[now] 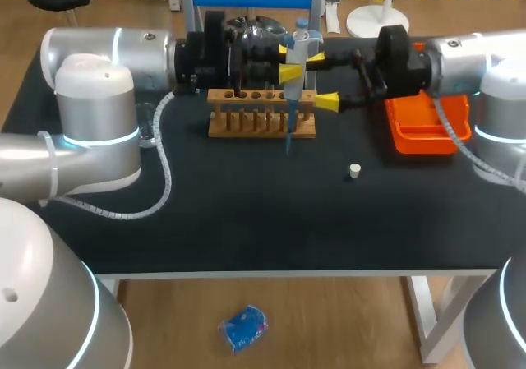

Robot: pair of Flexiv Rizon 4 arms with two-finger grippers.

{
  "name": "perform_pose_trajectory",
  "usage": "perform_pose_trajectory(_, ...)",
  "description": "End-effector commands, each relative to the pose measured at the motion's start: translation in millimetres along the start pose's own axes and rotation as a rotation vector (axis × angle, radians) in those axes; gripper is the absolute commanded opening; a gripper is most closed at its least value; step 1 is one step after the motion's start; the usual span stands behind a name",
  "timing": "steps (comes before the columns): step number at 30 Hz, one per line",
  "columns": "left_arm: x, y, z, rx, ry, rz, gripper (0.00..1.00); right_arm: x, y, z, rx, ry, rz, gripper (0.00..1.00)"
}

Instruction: Invert the test tube, pick up the pipette, mount the tip to pipette, aspirate from beaker and dispense into the tube, eject the tip, return the pipette, and cap with the stopper.

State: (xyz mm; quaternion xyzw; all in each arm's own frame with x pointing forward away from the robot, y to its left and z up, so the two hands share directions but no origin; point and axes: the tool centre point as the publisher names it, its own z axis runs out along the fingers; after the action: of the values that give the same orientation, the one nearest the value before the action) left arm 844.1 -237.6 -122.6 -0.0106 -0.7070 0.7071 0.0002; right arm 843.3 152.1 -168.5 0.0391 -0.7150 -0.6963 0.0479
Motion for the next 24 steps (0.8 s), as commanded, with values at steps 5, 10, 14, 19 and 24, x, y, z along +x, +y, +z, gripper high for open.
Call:
perform_pose_trajectory(5, 0.1, 4.9, 0.8, 0.012, -0.009, -0.007, 0.0, -6.9, -4.9, 13.3, -0.009, 0.012, -0.006, 1.0)
perform_pose_trajectory(10, -0.1, 7.1, 1.7, 0.015, -0.021, -0.013, 0.0, -7.4, -4.9, 21.6, -0.011, 0.021, -0.005, 1.0)
perform_pose_trajectory(14, -0.2, 7.6, 1.8, 0.019, -0.029, -0.015, 0.0, -8.4, -5.5, 26.9, -0.011, 0.028, -0.005, 1.0)
perform_pose_trajectory(19, -0.4, 7.8, 2.0, 0.017, -0.029, -0.014, 0.0, -10.2, -5.8, 31.1, -0.01, 0.029, 0.001, 1.0)
perform_pose_trajectory(24, 0.3, 7.6, 4.0, 0.013, -0.028, -0.01, 0.0, -12.7, -5.3, 34.3, -0.011, 0.029, 0.006, 1.0)
